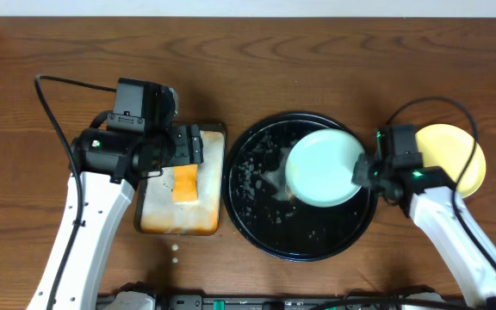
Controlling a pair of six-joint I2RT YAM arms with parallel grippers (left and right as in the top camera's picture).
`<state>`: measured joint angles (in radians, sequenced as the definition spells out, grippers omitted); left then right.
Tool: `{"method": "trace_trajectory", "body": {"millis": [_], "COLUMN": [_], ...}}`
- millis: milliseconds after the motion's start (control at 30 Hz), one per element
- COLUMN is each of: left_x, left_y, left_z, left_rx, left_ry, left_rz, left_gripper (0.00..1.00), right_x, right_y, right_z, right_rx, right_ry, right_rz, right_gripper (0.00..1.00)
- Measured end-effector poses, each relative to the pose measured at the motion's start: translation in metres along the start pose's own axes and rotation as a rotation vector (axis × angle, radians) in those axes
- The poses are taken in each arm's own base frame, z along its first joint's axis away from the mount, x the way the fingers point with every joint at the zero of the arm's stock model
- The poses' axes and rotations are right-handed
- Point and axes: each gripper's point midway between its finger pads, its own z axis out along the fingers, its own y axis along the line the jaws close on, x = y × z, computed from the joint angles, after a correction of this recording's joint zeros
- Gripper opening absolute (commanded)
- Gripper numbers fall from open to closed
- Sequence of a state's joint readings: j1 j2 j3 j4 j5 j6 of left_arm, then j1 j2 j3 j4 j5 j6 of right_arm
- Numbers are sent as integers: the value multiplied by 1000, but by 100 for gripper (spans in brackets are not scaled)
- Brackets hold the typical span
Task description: Clean dirty plates on tray and stack at the side
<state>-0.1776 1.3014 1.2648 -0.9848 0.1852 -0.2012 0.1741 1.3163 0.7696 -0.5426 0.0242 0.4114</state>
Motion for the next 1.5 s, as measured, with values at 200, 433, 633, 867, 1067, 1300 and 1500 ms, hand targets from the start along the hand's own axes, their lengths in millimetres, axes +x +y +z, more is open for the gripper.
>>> {"method": "trace_trajectory", "body": {"millis": [200,433,633,867,1067,1300,1500], "left_x": [0,0,0,0,0,0,0], "left_y": [0,0,0,0,0,0,0], "left_z": [0,0,0,0,0,0,0], "left_rx": [0,0,0,0,0,0,0], "left_ry": [0,0,0,0,0,0,0], "left_rz": [0,0,0,0,0,0,0], "left_gripper": [84,84,84,84,84,84,84], "right_x": [-30,-44,-51,-38,-31,-36,-30], "right_y": [17,31,66,98,106,106,115], "right_z": [-40,-65,-93,-123,-139,-155,-167], "right_rx": [14,160,297,442,522,619,664], "right_ry": [-178,-332,-499,-615,-665,-711,-741], "right_rz": [-261,-524,-772,-1004,-1064,-1076,-1144], "right_gripper": [1,1,1,1,1,1,1]}}
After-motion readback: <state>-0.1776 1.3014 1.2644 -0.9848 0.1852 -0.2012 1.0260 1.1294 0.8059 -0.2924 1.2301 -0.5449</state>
